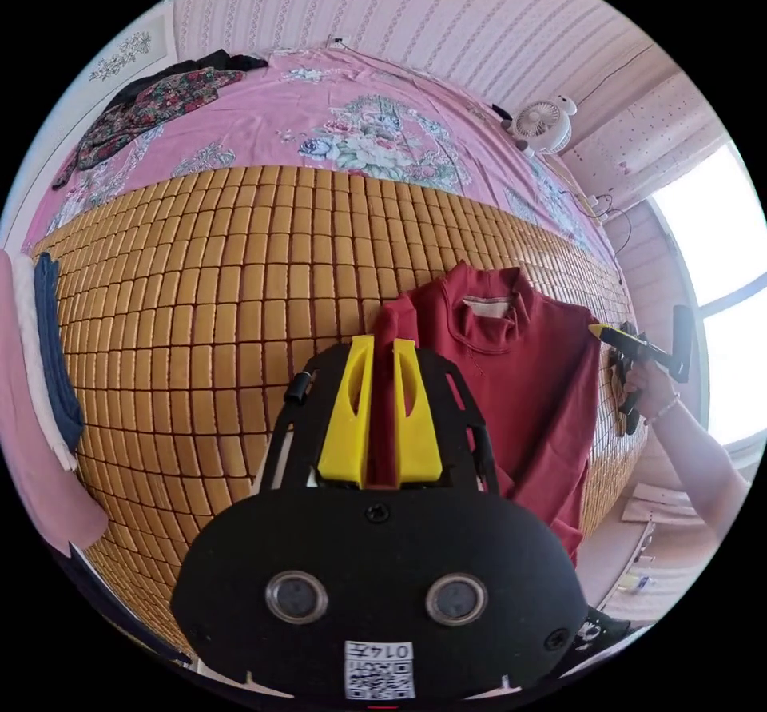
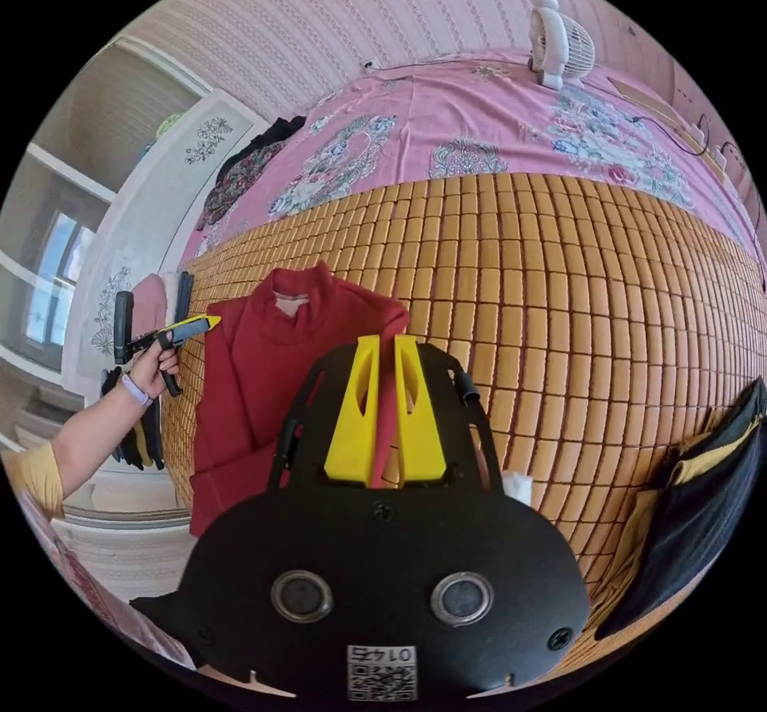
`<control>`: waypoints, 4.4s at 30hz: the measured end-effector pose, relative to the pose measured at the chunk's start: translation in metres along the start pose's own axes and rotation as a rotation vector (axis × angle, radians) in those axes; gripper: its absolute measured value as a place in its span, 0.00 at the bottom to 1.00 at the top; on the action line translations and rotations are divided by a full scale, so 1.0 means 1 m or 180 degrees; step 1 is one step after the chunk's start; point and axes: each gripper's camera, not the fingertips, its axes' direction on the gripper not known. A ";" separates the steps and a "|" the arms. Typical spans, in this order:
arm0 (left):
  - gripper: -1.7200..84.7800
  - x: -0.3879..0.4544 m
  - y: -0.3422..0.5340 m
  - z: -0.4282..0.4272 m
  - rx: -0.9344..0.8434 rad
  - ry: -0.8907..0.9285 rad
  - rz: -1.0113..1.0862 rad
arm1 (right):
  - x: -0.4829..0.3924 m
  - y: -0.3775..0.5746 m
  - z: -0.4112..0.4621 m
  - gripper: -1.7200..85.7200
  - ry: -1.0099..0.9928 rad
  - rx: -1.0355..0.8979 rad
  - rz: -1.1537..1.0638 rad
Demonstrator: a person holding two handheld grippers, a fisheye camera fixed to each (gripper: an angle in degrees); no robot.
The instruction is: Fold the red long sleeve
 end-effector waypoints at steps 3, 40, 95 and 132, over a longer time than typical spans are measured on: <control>0.07 -0.002 0.005 -0.049 0.0439 0.0225 0.0074 | -0.013 -0.005 -0.046 0.05 -0.0352 0.0372 -0.0206; 0.01 0.188 0.330 -0.088 -0.1253 -0.0488 0.0628 | -0.396 0.157 0.180 0.01 0.1357 -0.3047 -0.2213; 0.01 0.306 0.349 -0.127 -0.1325 -0.0127 0.1008 | -0.456 0.071 0.213 0.01 0.0963 -0.3691 -0.2079; 0.09 0.051 0.571 -0.376 0.0116 0.0170 -0.1336 | -0.250 0.300 -0.109 0.15 0.0852 -0.1254 0.0248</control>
